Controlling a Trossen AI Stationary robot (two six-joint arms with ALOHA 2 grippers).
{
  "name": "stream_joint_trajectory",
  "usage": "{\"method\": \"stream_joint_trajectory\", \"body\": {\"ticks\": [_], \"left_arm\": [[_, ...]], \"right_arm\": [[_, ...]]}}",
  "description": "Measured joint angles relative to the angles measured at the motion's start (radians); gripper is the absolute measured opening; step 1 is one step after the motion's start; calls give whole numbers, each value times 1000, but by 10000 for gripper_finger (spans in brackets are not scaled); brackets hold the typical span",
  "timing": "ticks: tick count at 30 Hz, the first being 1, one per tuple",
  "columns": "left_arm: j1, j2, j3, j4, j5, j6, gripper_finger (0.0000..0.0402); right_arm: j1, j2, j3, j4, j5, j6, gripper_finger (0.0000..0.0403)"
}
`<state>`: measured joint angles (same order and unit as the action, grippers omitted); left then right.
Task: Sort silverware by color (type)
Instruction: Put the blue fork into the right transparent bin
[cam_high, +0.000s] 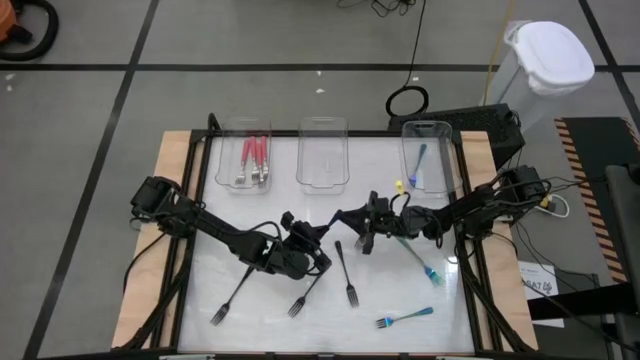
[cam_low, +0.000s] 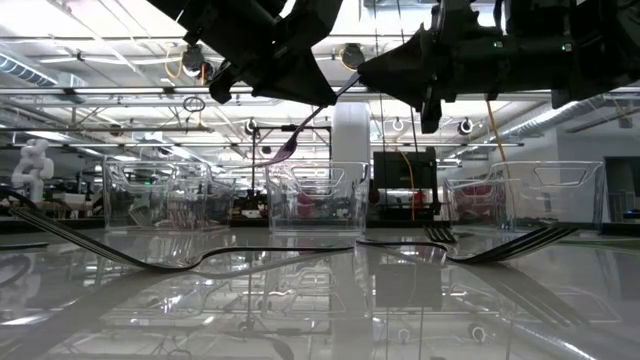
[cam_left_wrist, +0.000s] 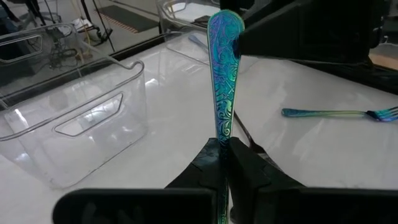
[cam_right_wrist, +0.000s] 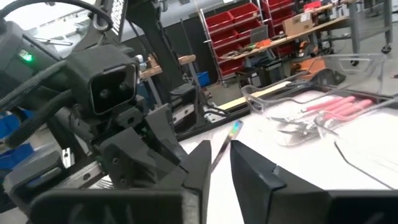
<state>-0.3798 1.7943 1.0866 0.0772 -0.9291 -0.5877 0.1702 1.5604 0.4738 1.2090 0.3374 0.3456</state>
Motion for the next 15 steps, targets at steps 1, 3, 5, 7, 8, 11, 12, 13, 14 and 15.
{"method": "stream_joint_trajectory", "body": {"ticks": [1,3,5,7,8,11,12,13,14,15], "left_arm": [[0,0,0,0,0,0,13],[1,-1,0,0,0,0,13],[1,-1,0,0,0,0,13],[2,-1,0,5,1,5,12],[2,-1,0,12,2,18,12],[2,-1,-1,33,3,41,12],[2,-1,-1,37,4,44,12],[2,-1,-1,38,4,44,12],[2,-1,-1,39,5,44,12],[2,-1,-1,39,5,44,12]], "right_arm": [[0,0,5,1,-1,-4,45],[0,0,11,1,-2,-15,28],[0,0,17,1,-4,-21,10],[0,0,25,-11,-5,-29,6],[0,0,27,-17,-5,-29,6],[-2,-1,29,-21,-5,-44,5],[-2,-2,29,-21,-4,-50,4],[-3,-2,29,-21,-4,-53,4],[-3,-2,29,-21,-2,-55,3],[-3,-2,29,-23,-2,-60,3]]}}
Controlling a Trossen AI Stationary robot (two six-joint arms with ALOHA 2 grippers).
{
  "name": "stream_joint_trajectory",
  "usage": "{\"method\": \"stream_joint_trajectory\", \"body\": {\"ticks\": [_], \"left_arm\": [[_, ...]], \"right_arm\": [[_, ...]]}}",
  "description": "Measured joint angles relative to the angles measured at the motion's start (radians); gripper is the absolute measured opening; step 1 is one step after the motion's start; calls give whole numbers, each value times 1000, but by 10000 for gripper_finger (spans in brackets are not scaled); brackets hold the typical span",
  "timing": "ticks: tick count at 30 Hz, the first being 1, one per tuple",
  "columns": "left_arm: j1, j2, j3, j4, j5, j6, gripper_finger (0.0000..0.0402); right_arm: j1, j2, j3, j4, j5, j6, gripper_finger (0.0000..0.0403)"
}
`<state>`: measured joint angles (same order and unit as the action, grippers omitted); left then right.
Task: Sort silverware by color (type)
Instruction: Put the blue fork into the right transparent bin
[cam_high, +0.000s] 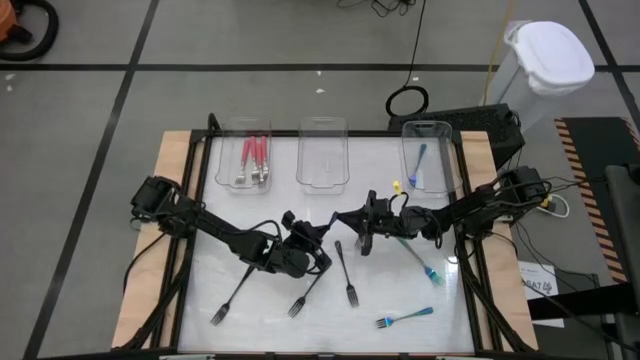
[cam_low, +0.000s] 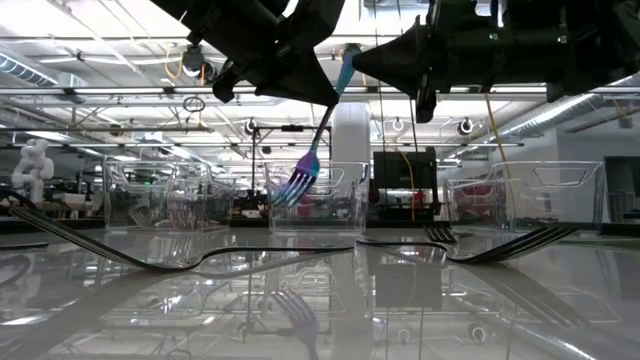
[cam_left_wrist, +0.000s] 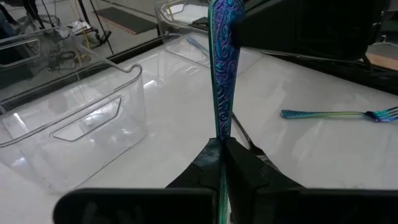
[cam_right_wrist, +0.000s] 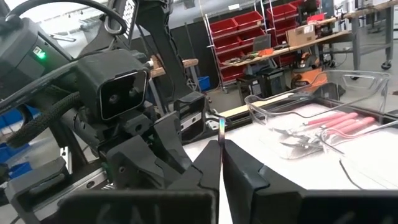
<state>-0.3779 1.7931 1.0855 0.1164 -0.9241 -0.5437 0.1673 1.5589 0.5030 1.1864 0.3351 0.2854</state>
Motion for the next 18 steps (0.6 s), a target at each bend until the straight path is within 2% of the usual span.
{"method": "stream_joint_trajectory", "body": {"ticks": [5,7,13,15,18], "left_arm": [[0,0,0,1,17,-46,34],[0,0,0,14,27,-52,63],[-2,-1,2,11,80,-57,181],[-5,-2,2,-1,84,-35,208],[-12,-28,1,-54,102,-18,225]], "right_arm": [[0,0,0,-5,-1,-25,2],[0,1,0,-21,1,-36,1],[-13,1,-1,-15,3,-39,1],[-22,1,-1,-21,2,-38,1],[-37,-29,-1,-30,1,-38,1]]}}
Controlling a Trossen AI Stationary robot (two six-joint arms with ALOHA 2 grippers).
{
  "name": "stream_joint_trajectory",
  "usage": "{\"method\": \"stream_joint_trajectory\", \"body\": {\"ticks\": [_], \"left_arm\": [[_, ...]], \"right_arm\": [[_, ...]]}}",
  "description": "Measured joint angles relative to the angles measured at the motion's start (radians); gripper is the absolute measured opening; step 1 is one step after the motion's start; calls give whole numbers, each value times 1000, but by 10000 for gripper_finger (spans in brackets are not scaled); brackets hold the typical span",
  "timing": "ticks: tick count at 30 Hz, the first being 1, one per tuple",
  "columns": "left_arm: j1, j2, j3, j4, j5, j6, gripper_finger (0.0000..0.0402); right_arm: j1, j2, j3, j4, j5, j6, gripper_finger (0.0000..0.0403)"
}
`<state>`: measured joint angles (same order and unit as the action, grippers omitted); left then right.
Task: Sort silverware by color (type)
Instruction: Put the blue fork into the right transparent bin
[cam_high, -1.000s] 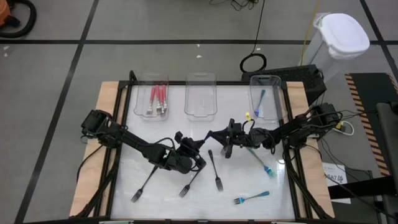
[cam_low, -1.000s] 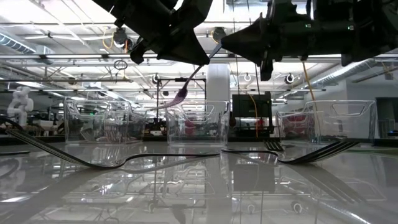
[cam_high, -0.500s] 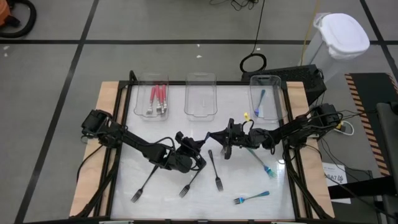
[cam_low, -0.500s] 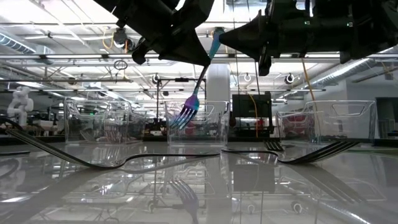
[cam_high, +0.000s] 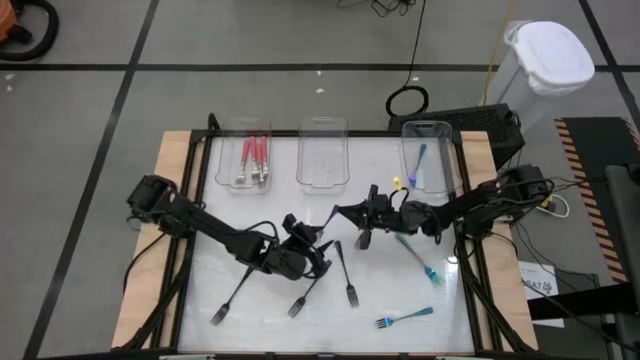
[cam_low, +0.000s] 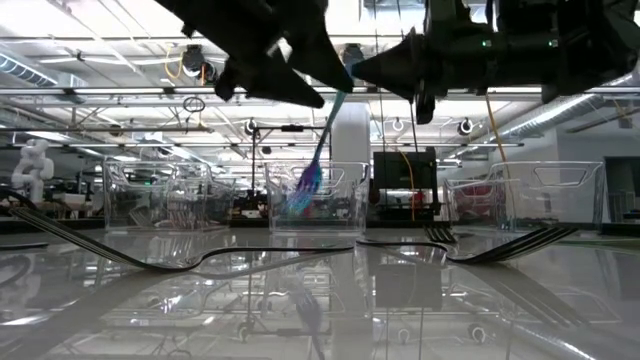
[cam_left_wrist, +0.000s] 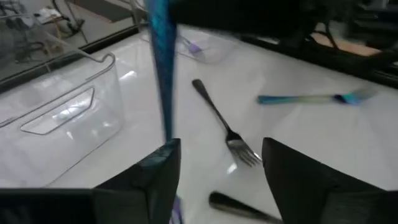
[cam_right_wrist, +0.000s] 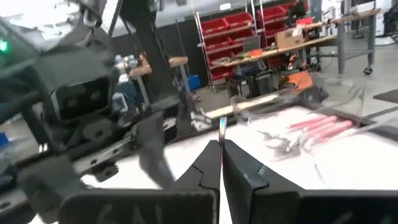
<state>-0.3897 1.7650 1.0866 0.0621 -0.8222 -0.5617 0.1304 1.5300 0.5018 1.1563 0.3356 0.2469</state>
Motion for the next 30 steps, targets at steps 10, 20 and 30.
{"method": "stream_joint_trajectory", "body": {"ticks": [10,20,30], "left_arm": [[-26,-251,1,-320,10,40,228],[12,-340,1,-411,-19,220,228],[8,-333,-75,-487,-16,201,228]], "right_arm": [[-64,-324,94,-552,-27,-105,0],[-116,-510,381,-1129,-27,-262,0],[-189,-600,500,-1398,-38,-309,0]]}}
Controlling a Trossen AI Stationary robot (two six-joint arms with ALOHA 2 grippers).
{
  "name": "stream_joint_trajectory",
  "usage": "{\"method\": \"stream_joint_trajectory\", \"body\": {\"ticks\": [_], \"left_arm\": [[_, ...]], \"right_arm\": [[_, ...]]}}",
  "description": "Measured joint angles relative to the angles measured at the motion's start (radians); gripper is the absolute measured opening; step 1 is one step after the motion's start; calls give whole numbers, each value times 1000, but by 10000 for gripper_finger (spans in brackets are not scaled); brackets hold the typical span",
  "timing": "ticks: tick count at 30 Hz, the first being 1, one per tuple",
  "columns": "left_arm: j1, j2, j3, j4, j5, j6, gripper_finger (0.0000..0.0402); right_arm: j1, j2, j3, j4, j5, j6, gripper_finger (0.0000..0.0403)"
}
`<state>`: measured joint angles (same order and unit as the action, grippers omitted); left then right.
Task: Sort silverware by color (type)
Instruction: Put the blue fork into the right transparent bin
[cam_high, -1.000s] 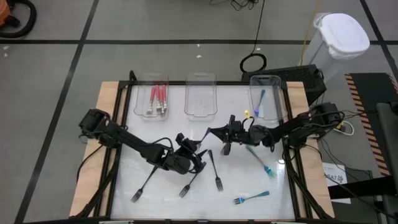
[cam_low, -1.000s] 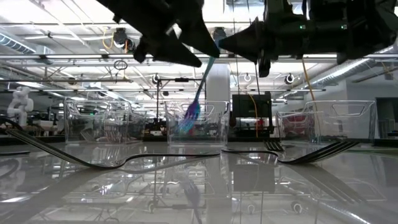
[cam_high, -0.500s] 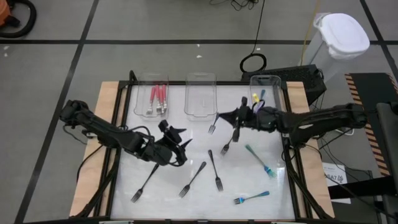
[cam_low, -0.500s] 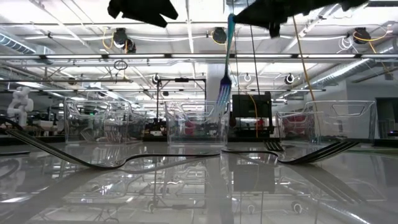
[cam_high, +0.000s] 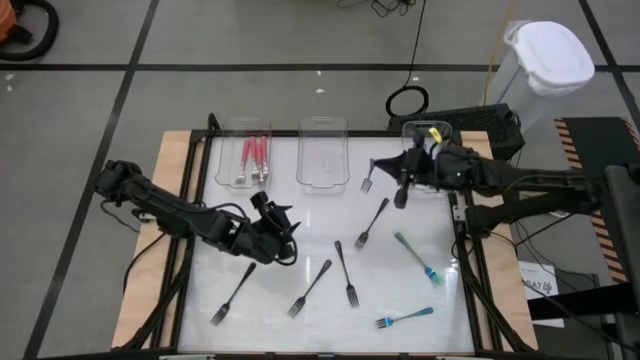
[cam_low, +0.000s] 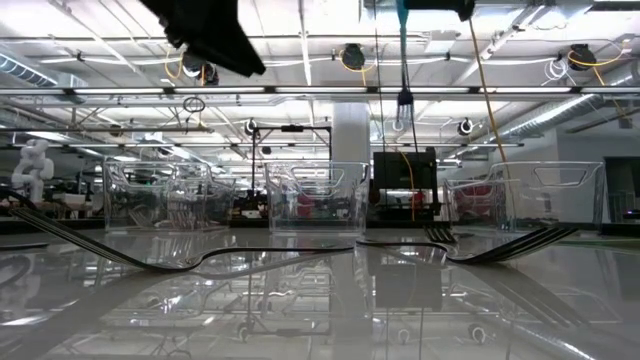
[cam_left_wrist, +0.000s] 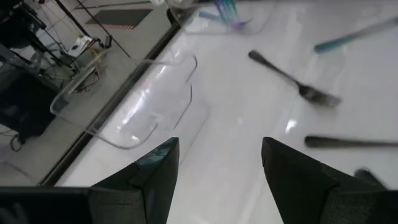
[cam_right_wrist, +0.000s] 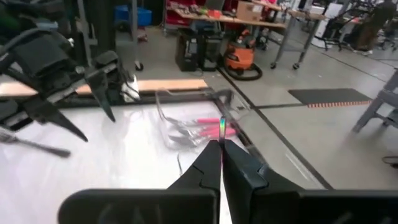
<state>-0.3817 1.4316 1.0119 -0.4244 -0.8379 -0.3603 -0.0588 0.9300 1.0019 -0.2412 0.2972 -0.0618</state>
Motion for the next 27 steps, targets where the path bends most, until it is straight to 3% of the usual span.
{"method": "stream_joint_trajectory", "body": {"ticks": [9,17,27], "left_arm": [[0,-24,-85,60,48,4,228],[-34,-23,-85,131,56,-1,228],[-144,-23,-85,178,106,0,228]], "right_arm": [[-105,-79,2,-114,-168,23,0],[-202,-148,2,-178,-179,25,0],[-401,-127,39,-224,-388,-8,0]]}}
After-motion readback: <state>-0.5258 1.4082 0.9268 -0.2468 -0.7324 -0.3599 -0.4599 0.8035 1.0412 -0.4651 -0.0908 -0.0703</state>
